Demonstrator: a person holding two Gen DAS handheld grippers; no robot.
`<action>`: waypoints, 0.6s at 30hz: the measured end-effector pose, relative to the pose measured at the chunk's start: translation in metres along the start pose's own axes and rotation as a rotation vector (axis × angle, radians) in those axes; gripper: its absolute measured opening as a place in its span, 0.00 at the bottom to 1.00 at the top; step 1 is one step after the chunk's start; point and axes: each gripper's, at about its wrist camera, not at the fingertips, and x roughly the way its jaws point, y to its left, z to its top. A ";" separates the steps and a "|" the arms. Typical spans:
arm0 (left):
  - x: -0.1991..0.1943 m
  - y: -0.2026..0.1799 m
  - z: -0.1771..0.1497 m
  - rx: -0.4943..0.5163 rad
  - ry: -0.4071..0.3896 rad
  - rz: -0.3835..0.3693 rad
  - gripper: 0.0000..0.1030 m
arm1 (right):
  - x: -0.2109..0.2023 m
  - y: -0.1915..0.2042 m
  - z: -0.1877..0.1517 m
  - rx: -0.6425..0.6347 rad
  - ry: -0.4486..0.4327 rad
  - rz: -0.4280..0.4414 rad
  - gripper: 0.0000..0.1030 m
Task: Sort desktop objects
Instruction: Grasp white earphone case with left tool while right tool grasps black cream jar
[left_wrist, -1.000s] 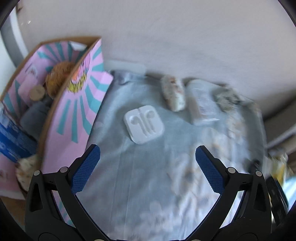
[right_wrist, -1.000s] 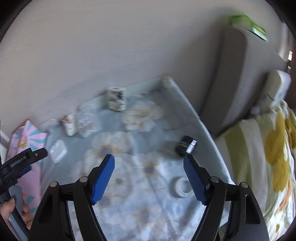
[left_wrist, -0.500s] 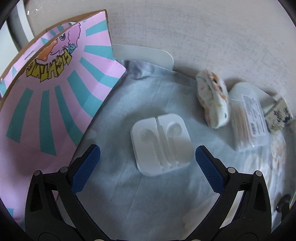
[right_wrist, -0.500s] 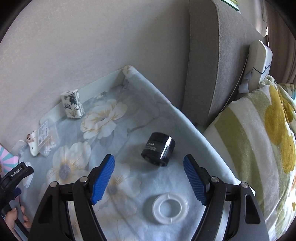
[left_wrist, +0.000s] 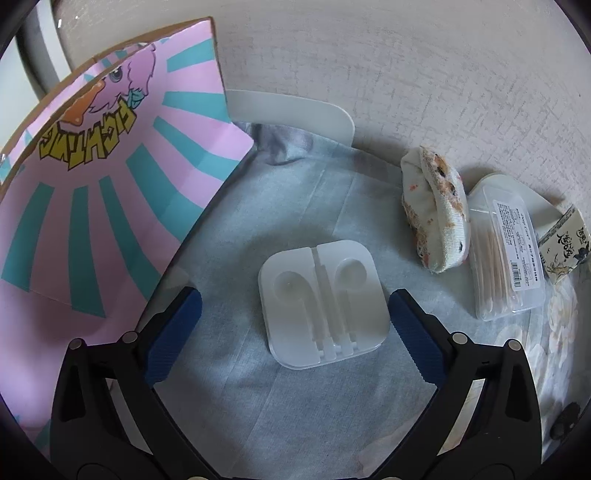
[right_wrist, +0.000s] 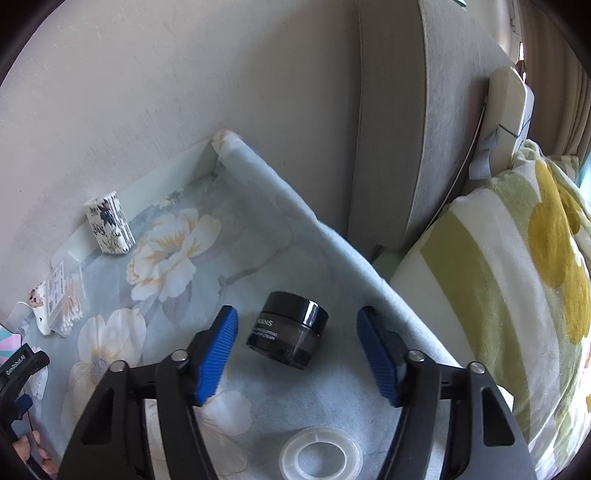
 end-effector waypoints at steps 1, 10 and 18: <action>-0.001 0.001 0.000 -0.005 0.000 0.002 0.98 | 0.002 0.000 0.000 -0.006 0.005 0.005 0.53; -0.014 -0.004 -0.009 0.010 -0.045 -0.010 0.86 | 0.005 0.005 0.001 -0.057 0.011 0.033 0.40; -0.029 -0.010 -0.011 0.052 -0.052 -0.057 0.61 | 0.000 0.010 0.000 -0.083 0.007 0.062 0.40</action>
